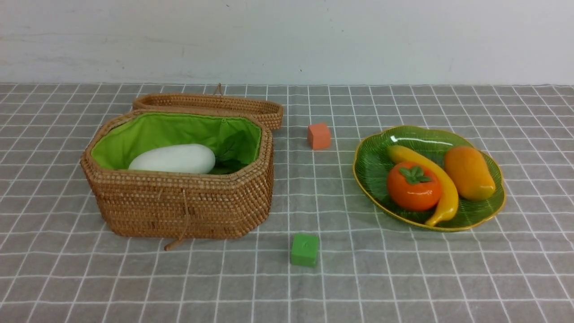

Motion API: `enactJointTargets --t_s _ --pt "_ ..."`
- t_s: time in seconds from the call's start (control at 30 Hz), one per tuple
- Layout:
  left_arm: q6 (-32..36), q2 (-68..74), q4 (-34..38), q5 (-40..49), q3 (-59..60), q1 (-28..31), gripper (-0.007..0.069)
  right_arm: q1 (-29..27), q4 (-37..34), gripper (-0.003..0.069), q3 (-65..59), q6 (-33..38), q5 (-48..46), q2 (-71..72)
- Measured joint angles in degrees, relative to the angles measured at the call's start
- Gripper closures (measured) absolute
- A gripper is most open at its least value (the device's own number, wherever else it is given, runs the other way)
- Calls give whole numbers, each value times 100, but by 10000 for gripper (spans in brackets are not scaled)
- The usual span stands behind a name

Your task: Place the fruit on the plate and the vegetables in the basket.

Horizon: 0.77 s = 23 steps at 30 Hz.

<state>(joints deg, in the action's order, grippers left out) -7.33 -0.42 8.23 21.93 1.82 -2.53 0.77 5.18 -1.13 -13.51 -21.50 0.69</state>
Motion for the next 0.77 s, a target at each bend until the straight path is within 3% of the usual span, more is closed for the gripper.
enactJointTargets --t_s 0.77 --pt "0 0 0 0 0 34 617 0 0 609 0 0 0 0"
